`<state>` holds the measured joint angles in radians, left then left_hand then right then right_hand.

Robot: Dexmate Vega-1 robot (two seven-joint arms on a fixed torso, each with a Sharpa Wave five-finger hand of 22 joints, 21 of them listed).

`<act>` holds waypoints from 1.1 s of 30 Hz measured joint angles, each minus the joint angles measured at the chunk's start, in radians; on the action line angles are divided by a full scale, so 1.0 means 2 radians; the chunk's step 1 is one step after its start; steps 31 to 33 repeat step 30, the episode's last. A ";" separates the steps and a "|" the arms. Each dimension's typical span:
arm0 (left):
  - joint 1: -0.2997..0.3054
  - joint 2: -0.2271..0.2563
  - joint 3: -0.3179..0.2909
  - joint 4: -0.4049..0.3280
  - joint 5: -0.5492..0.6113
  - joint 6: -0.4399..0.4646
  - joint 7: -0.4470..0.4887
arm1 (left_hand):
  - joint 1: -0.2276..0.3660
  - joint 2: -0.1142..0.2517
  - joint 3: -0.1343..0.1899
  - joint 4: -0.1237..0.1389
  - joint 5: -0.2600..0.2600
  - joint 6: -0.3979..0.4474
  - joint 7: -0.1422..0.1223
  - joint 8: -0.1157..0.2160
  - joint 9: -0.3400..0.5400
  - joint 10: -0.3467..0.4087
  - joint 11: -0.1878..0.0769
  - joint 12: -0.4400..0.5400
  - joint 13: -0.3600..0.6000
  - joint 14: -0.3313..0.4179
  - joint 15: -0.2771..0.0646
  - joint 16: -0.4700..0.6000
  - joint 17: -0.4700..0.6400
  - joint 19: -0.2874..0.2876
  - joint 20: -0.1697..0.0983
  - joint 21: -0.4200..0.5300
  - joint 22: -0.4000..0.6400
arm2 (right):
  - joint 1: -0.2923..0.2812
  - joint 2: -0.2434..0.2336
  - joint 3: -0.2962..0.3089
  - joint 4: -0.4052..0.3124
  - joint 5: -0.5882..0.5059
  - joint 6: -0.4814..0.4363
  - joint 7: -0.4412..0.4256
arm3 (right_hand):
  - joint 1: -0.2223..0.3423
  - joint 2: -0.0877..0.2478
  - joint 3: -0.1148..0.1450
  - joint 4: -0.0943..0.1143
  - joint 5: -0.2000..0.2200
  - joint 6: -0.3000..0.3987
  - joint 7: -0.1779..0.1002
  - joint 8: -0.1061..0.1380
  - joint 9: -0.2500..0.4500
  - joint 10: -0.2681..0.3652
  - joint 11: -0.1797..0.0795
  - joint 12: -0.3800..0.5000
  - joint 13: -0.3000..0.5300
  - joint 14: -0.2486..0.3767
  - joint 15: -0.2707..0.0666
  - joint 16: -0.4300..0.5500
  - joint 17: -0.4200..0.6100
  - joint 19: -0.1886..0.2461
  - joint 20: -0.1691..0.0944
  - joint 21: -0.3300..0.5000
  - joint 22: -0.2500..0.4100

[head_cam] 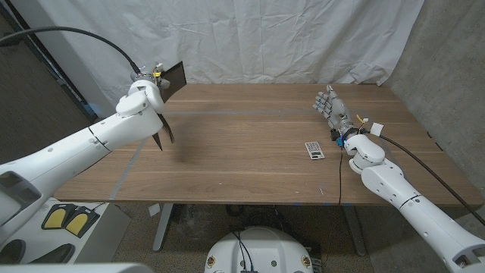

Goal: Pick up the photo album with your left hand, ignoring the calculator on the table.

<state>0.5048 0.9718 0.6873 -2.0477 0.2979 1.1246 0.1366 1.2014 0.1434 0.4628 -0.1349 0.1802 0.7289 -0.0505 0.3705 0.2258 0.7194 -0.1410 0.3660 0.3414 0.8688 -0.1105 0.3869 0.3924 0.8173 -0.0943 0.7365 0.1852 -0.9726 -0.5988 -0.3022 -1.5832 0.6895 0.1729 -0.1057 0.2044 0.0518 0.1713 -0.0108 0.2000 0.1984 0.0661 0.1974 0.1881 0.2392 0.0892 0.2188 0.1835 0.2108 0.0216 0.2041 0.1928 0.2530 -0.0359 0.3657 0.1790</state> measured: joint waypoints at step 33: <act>-0.001 0.021 -0.021 -0.080 -0.018 0.058 0.021 | -0.011 -0.006 0.010 0.006 0.001 0.007 0.001 -0.002 0.000 0.011 0.000 -0.004 0.005 0.007 -0.002 -0.003 0.005 -0.001 0.001 0.011 -0.001 | 0.000 -0.011 0.006 -0.007 0.007 -0.007 0.012 | 0.000 0.000 -0.001 -0.001 0.000 0.000 0.000 0.000 0.000 0.000 0.000 0.000 0.000 0.000 0.000 0.000 0.000 0.002 -0.002 -0.002 0.000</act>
